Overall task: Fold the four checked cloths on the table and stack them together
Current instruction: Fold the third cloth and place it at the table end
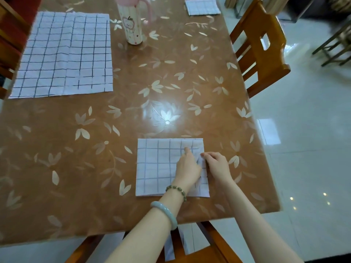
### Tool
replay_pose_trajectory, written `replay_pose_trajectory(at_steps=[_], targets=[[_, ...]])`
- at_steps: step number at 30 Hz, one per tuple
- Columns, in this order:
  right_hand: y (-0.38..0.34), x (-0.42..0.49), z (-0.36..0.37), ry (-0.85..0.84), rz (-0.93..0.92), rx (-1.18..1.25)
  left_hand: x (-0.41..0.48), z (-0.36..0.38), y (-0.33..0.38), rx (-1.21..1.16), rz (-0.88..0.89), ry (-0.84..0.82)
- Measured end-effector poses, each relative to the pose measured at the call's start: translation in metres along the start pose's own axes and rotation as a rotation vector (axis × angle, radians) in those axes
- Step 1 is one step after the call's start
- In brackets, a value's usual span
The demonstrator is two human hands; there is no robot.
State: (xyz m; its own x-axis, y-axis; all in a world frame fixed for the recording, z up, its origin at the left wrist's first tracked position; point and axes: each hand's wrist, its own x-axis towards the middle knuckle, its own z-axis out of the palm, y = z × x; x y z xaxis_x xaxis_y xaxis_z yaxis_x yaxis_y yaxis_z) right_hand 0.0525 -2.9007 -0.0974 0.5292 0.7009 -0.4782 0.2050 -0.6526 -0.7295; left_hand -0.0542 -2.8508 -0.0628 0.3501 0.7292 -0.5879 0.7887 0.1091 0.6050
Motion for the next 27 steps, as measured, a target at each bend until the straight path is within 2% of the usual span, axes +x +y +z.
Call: replay_pose_trajectory(at_steps=[5,7,11,13,19,27], targets=[[-0.007,0.001,0.008,0.018,0.018,-0.008,0.009,0.01,-0.009,-0.082,-0.012,-0.035],[-0.008,0.002,0.011,0.039,0.025,-0.031,0.004,0.005,-0.018,-0.086,0.067,-0.024],[-0.011,0.005,0.008,0.061,0.082,-0.007,-0.002,-0.033,-0.063,0.181,0.318,0.332],[-0.012,0.006,0.008,0.076,0.087,-0.018,0.003,-0.054,-0.093,0.367,0.322,0.388],[-0.012,0.004,0.012,0.117,0.094,-0.045,0.023,-0.07,-0.131,0.718,0.293,0.23],[-0.014,-0.002,0.015,0.178,0.05,-0.046,0.03,-0.066,-0.142,0.733,0.313,0.242]])
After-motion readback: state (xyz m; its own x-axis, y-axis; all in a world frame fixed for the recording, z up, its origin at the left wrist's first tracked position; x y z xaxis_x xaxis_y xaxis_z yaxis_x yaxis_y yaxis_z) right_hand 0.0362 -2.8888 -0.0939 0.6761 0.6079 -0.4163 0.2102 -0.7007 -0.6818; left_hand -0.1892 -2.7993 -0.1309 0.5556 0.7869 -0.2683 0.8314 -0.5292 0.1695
